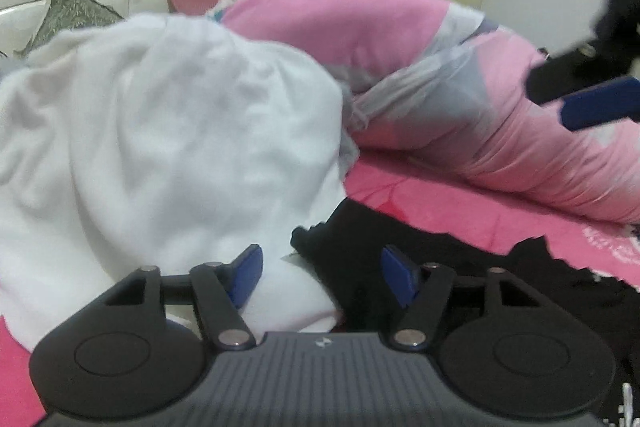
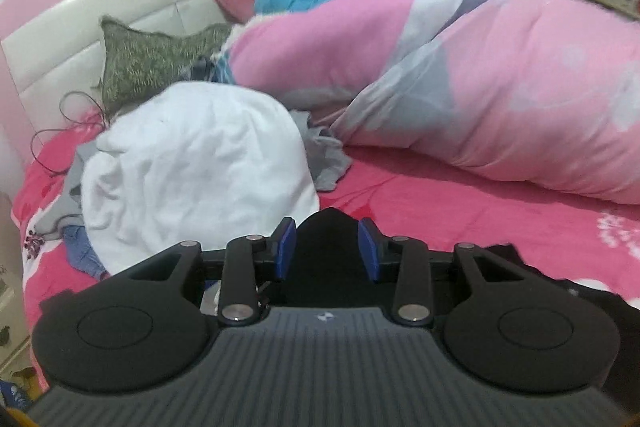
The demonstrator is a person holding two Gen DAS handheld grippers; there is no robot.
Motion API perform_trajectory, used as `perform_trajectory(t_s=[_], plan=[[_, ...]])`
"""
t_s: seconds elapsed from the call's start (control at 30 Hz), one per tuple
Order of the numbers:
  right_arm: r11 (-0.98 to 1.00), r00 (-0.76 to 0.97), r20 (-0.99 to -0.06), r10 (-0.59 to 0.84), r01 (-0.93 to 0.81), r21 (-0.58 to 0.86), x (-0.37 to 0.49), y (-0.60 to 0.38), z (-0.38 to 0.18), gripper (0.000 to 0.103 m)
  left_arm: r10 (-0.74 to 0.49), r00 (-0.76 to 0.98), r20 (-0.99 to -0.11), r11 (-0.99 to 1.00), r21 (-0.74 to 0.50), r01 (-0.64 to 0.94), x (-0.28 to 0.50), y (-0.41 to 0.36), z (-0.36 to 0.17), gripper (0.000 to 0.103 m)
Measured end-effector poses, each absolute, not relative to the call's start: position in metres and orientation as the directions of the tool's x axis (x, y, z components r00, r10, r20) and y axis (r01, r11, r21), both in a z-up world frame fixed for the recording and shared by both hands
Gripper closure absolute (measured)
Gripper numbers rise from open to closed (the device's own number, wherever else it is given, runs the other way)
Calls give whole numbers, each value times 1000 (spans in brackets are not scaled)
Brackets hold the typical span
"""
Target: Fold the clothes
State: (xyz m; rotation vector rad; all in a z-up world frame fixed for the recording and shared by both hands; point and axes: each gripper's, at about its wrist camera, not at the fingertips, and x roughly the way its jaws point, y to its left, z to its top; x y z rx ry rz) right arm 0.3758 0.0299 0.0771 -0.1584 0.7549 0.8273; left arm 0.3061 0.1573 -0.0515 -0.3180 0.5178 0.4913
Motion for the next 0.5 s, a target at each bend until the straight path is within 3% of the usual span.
perform_trajectory(t_s=[0.17, 0.3, 0.5], plan=[[649, 377, -660, 650, -727, 224, 389, 42, 53, 69, 368, 760, -536, 825, -189, -532, 314, 164, -56, 45], [641, 354, -671, 652, -729, 238, 395, 45, 42, 69, 368, 755, -543, 813, -207, -545, 315, 171, -61, 64], [617, 305, -704, 641, -750, 237, 411, 65, 27, 69, 370, 771, -518, 820, -208, -533, 314, 169, -66, 81]])
